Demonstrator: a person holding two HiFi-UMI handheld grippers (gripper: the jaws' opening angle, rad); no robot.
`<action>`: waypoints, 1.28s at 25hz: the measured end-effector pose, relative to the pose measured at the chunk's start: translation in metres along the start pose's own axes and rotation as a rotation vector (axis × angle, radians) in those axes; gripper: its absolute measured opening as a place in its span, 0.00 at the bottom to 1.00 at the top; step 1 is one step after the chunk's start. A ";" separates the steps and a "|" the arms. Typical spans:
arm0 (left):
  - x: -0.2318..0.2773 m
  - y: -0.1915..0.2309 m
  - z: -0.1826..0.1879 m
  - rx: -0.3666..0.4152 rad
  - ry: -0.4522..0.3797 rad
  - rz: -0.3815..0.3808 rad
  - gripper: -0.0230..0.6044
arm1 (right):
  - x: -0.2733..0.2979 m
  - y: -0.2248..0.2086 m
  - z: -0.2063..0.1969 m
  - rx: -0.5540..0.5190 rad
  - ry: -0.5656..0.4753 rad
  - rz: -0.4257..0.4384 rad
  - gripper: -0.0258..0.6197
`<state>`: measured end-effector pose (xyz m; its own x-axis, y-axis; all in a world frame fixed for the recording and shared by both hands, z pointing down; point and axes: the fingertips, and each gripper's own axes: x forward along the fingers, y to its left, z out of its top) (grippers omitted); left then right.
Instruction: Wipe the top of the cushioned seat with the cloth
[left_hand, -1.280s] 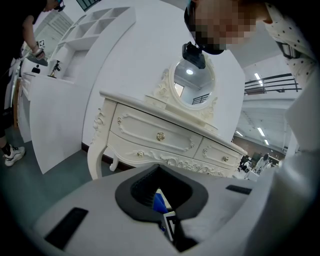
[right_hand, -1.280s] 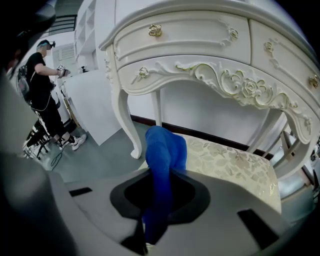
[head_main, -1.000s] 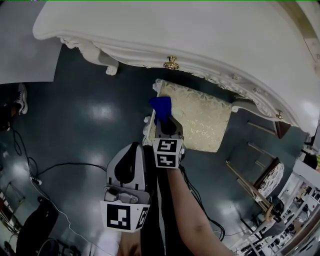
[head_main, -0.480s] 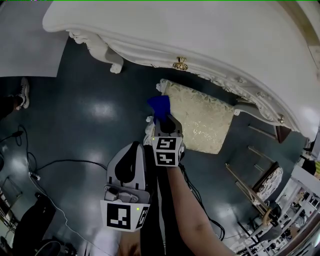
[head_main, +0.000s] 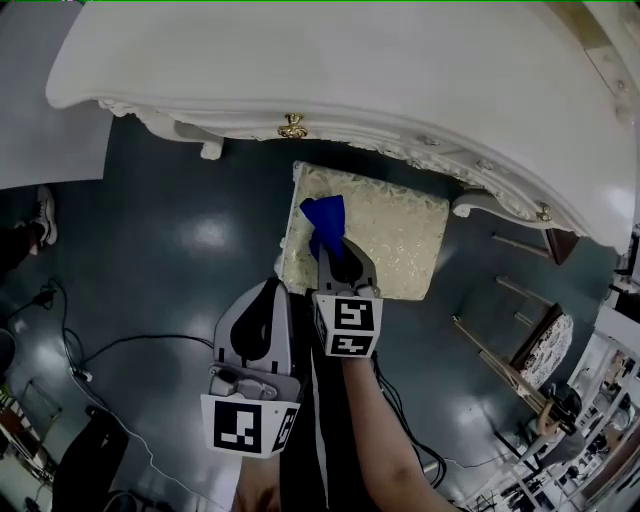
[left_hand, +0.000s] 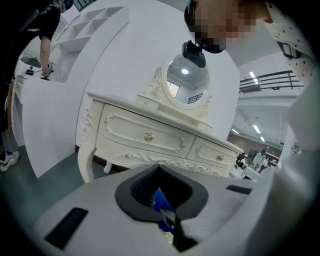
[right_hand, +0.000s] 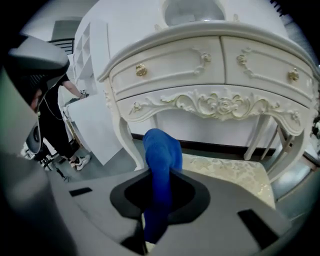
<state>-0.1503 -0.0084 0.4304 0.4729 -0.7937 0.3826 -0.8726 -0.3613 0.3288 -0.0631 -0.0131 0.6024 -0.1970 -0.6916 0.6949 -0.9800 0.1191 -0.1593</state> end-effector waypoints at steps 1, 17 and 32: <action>0.004 -0.009 -0.001 0.009 0.004 -0.018 0.02 | -0.008 -0.014 0.001 0.016 -0.011 -0.024 0.13; 0.068 -0.151 -0.072 0.189 0.132 -0.278 0.02 | -0.114 -0.217 -0.088 0.147 0.051 -0.377 0.13; 0.081 -0.213 -0.119 0.210 0.217 -0.385 0.02 | -0.107 -0.241 -0.162 0.217 0.206 -0.364 0.13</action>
<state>0.0885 0.0624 0.4940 0.7614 -0.4704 0.4460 -0.6243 -0.7175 0.3090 0.1899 0.1477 0.6800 0.1352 -0.5027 0.8538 -0.9624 -0.2716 -0.0075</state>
